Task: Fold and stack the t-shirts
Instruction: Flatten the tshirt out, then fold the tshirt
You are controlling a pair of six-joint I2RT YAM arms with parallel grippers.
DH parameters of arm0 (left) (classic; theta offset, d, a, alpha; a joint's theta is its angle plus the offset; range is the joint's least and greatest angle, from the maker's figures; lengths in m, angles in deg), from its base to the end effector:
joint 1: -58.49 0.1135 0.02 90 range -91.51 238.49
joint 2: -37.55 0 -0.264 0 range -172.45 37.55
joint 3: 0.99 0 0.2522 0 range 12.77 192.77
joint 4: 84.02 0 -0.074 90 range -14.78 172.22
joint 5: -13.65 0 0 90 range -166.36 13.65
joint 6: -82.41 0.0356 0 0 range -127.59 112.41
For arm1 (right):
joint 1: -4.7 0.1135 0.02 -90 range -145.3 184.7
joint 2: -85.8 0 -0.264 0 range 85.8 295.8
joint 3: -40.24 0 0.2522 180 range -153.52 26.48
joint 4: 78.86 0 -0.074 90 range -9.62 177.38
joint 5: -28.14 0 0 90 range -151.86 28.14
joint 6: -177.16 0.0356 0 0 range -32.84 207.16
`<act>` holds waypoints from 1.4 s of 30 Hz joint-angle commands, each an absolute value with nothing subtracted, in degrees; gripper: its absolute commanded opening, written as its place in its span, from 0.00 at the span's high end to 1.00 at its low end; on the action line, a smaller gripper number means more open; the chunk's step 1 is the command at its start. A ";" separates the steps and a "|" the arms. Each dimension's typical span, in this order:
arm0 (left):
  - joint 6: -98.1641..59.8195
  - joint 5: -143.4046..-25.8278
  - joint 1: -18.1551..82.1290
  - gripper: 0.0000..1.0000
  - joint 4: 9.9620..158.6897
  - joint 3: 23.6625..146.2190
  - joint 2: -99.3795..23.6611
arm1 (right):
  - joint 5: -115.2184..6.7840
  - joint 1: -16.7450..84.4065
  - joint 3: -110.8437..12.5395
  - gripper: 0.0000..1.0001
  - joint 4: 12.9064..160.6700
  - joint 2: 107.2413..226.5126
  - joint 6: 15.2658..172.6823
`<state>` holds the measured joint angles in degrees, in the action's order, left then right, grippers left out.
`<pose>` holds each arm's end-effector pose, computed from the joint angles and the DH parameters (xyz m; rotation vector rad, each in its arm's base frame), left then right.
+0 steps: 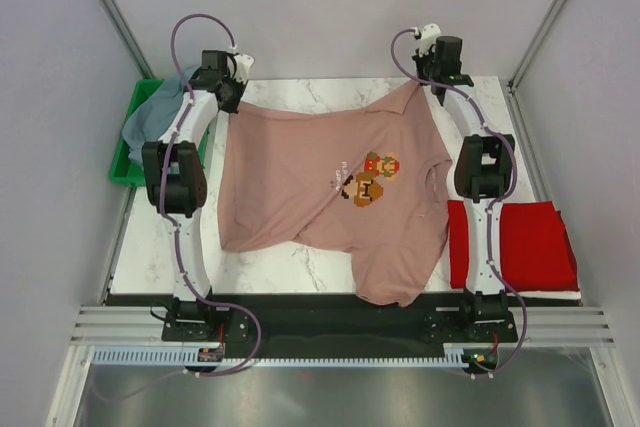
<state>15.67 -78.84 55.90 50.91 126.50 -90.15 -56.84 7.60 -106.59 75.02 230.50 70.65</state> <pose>0.5101 -0.0246 0.2436 0.5492 2.2989 0.1239 0.5866 0.0328 0.2309 -0.3908 1.9496 -0.0665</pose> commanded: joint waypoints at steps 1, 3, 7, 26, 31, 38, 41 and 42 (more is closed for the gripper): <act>15.61 -74.95 56.29 0.98 56.11 130.98 -91.56 | -60.53 7.87 -111.24 1.00 80.35 232.39 69.05; 15.44 -74.16 56.29 0.98 56.82 131.34 -92.09 | -60.89 8.13 -111.51 1.00 81.31 232.84 68.97; 15.26 -73.37 56.38 0.98 58.40 132.47 -92.97 | -61.51 8.48 -111.68 1.00 83.16 233.01 68.79; 15.35 -73.28 56.20 0.98 59.90 136.61 -96.31 | -63.88 8.75 -111.95 1.00 85.54 233.98 67.91; 15.17 -73.28 55.76 0.98 59.72 136.08 -95.43 | -63.88 8.75 -110.98 1.00 84.83 232.49 69.14; 15.43 -73.54 55.76 0.98 59.72 136.26 -94.99 | -64.32 8.75 -110.98 1.00 84.92 232.13 68.53; 15.44 -73.72 55.76 0.98 59.37 135.73 -94.73 | -64.23 8.75 -110.72 1.00 84.66 231.87 68.70; 15.52 -73.72 55.76 0.98 59.28 135.47 -94.64 | -64.41 8.75 -110.72 1.00 84.48 231.87 68.70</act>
